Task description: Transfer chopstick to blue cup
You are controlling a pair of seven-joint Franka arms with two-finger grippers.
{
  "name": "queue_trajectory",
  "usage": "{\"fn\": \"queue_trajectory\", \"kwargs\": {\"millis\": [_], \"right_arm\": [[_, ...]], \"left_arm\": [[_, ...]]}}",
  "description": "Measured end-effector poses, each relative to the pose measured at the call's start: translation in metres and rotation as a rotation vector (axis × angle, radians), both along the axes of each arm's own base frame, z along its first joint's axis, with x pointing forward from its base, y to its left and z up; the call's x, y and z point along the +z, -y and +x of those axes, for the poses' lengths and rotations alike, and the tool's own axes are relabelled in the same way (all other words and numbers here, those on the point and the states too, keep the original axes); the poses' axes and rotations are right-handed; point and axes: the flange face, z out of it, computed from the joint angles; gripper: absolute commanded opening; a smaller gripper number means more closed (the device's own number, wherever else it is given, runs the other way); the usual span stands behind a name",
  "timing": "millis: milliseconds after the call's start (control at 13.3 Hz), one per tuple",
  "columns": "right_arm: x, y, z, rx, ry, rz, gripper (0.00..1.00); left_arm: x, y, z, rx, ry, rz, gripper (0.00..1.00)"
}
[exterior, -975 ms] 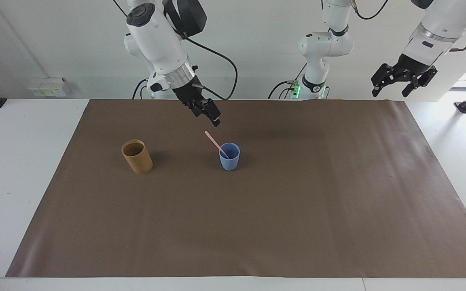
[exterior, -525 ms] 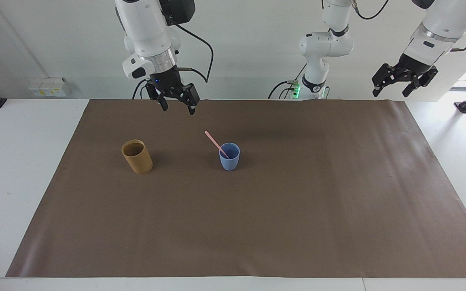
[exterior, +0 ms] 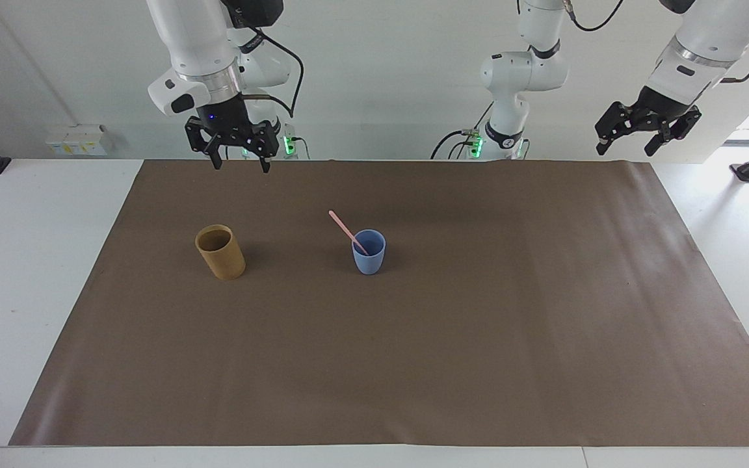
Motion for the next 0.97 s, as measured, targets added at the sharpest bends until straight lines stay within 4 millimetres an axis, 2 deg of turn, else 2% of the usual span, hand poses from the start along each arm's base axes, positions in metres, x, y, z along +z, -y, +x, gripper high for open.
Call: {"fn": "queue_trajectory", "kwargs": {"millis": [150, 225, 675, 975], "right_arm": [[0.017, 0.024, -0.002, -0.003, -0.008, -0.003, 1.00], [0.021, 0.029, -0.003, -0.007, -0.023, -0.004, 1.00], [0.030, 0.023, 0.011, 0.044, -0.043, -0.026, 1.00], [0.030, 0.036, 0.013, 0.058, -0.044, -0.026, 1.00]], "left_arm": [[0.000, -0.005, 0.000, 0.009, 0.000, -0.001, 1.00], [0.000, -0.007, 0.000, 0.013, 0.000, -0.001, 1.00], [0.000, -0.007, 0.000, 0.014, 0.000, -0.001, 1.00], [0.000, -0.007, 0.000, 0.014, 0.000, -0.001, 1.00]]}}
